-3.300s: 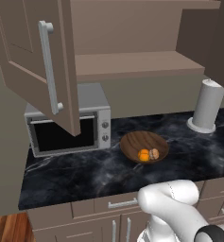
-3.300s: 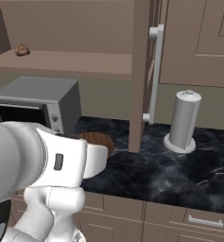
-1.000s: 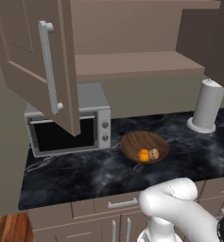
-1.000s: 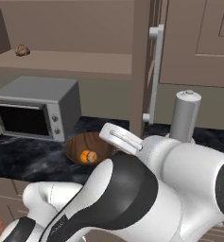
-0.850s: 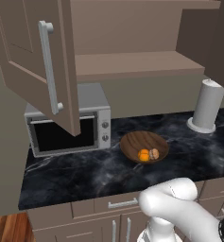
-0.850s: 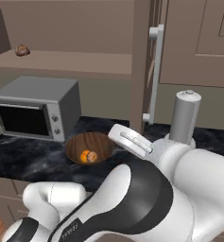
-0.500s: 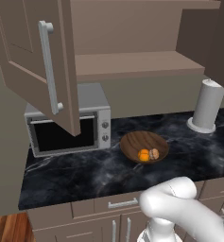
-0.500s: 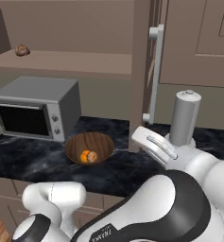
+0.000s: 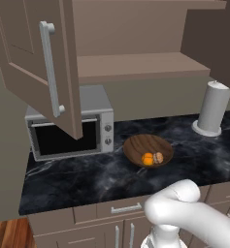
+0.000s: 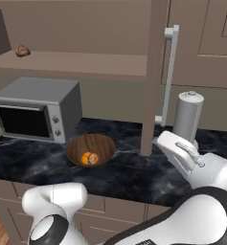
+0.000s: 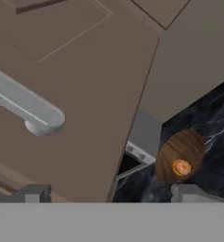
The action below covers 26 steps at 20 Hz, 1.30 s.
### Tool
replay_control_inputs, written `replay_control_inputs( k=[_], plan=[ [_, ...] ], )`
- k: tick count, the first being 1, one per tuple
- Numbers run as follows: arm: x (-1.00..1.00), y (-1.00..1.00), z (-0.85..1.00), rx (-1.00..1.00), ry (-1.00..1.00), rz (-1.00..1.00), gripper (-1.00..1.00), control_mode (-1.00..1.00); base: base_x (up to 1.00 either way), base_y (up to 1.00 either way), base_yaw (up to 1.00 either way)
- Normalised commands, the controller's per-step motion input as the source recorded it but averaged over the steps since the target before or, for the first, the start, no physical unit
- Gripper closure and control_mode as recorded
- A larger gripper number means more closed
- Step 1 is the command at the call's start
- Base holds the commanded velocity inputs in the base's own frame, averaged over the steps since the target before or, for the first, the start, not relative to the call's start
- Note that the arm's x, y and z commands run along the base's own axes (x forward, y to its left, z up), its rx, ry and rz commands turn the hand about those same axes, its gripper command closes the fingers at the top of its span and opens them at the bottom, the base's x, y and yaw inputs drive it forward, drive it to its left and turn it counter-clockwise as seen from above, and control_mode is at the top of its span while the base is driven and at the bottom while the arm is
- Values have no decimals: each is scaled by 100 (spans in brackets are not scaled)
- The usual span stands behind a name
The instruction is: Open the cabinet. Pick the orange and tangerine from the cabinet and place them into the bowl. Then close the cabinet.
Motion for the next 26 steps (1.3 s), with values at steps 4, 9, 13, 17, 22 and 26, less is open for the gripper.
replay_control_inputs(
  k=[4, 9, 13, 17, 22, 26],
  plan=[
    [48, -12, 0, 12, -3, 3, -100, -100, 0, 0, 0],
    [33, 0, 0, 6, -6, 1, -100, -100, 0, 0, 0],
    [61, 0, 0, 8, -2, 1, -100, -100, 0, 0, 0],
    [29, 9, 0, 2, -8, 0, -100, -100, 0, 0, 0],
    [-5, 32, 0, 0, -19, 0, -100, -100, 0, 0, 0],
    [-20, 51, 1, 0, -23, 0, -100, -100, 0, 0, 0]
  ],
)
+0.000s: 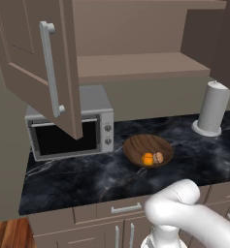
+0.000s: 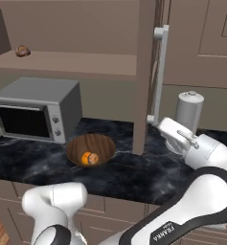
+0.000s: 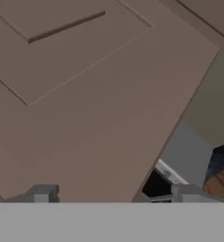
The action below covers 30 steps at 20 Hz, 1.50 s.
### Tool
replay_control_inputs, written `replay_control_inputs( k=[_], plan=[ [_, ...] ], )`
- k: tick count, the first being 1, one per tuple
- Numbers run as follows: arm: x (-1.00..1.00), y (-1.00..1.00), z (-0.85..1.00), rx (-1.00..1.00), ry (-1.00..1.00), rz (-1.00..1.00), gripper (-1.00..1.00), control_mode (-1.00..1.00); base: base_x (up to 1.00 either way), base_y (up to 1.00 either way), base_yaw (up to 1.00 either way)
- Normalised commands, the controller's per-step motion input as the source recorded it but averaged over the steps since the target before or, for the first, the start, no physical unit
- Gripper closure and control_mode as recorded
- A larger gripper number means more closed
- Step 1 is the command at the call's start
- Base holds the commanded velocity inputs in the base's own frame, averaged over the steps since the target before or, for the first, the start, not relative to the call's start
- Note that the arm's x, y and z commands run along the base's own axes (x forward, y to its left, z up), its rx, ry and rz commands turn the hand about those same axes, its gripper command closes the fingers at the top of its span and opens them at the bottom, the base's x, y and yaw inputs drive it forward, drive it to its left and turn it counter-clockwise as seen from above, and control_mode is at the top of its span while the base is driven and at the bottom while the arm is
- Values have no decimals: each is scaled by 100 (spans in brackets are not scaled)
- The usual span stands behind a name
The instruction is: Open the cabinet. Pick the orange and tangerine from the cabinet and place them into the bowl. Then close the cabinet.
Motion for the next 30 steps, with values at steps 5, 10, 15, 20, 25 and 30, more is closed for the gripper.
replay_control_inputs(
  k=[5, 10, 15, 20, 25, 30],
  plan=[
    [-19, 69, 7, 0, -18, 0, -100, -100, 0, 0, 0],
    [-3, 72, 14, 0, -4, -3, -100, -100, 0, 0, 0],
    [0, 54, 35, 0, 10, -11, -100, -100, 0, 0, 0],
    [5, 39, 31, 0, 12, -10, -100, -100, 0, 0, 0],
    [27, 27, 18, 0, 4, -5, -100, -100, 0, 0, 0],
    [39, 10, 4, 0, 0, 0, -100, -100, 0, 0, 0]
  ],
)
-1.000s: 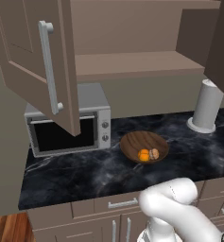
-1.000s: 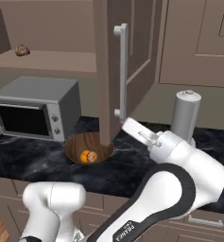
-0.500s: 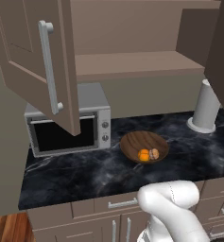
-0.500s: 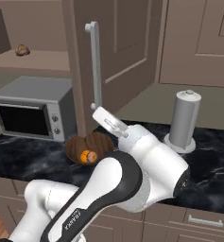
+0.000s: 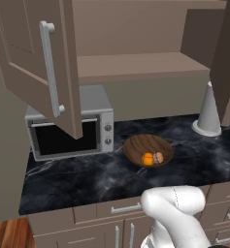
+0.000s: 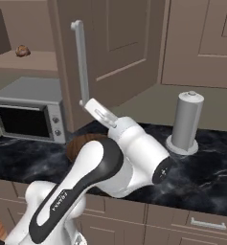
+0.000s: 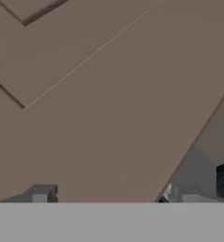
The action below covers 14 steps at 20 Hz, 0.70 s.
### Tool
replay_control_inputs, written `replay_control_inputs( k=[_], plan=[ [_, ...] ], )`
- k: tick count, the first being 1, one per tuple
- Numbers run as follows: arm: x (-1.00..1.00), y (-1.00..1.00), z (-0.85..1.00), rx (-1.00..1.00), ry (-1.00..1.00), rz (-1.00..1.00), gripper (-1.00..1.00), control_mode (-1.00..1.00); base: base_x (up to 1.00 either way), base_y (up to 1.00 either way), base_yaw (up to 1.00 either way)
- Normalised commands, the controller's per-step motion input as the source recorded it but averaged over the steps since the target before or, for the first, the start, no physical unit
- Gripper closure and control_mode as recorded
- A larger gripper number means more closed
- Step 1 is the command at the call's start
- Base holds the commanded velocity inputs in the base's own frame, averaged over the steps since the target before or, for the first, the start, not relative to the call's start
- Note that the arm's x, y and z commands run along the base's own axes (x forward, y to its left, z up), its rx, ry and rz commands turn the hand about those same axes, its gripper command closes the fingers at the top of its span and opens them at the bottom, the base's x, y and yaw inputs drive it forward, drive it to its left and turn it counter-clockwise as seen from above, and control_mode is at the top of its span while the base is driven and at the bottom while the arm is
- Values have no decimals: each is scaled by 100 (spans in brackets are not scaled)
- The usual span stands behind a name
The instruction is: Open the cabinet. Pick the orange and tangerine from the cabinet and place them into the bowl. Then close the cabinet.
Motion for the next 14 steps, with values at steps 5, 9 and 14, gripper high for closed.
replay_control_inputs(
  k=[5, 9, 14],
  plan=[
    [47, 9, 6, 0, 2, 0, -100, -100, 0, 0, 0],
    [61, 8, 8, 0, 0, 0, -100, -100, 0, 0, 0],
    [62, 5, 11, 0, 3, 0, -100, -100, 0, 0, 0]
  ],
)
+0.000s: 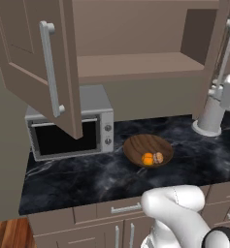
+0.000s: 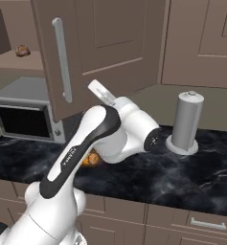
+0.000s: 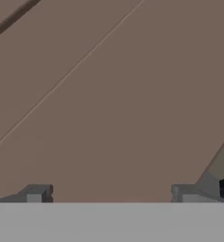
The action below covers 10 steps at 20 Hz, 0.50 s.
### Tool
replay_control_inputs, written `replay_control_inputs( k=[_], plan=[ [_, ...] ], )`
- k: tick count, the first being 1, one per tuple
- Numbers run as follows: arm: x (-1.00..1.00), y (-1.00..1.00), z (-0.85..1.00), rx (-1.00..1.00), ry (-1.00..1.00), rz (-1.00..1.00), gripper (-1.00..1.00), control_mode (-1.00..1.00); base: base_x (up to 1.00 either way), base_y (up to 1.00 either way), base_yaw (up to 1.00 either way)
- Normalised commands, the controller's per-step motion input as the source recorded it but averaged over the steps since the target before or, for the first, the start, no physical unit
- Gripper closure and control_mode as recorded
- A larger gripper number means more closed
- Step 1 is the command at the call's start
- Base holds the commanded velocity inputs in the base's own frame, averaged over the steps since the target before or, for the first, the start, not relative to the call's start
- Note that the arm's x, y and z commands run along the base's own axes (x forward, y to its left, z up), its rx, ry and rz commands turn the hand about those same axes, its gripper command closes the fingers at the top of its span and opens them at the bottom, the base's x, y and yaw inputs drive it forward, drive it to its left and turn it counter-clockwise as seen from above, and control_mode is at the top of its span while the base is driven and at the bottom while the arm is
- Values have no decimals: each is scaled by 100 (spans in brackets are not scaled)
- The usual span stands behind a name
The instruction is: Open the cabinet. Pick the orange and tangerine from the cabinet and place them into the bowl. Then close the cabinet.
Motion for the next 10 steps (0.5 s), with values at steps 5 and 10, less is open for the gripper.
replay_control_inputs(
  k=[5, 10],
  plan=[
    [63, 2, 5, 0, 4, 0, -100, -100, 0, 0, 0],
    [61, 0, 0, 0, 1, 0, -100, -100, 0, 0, 0]
  ],
)
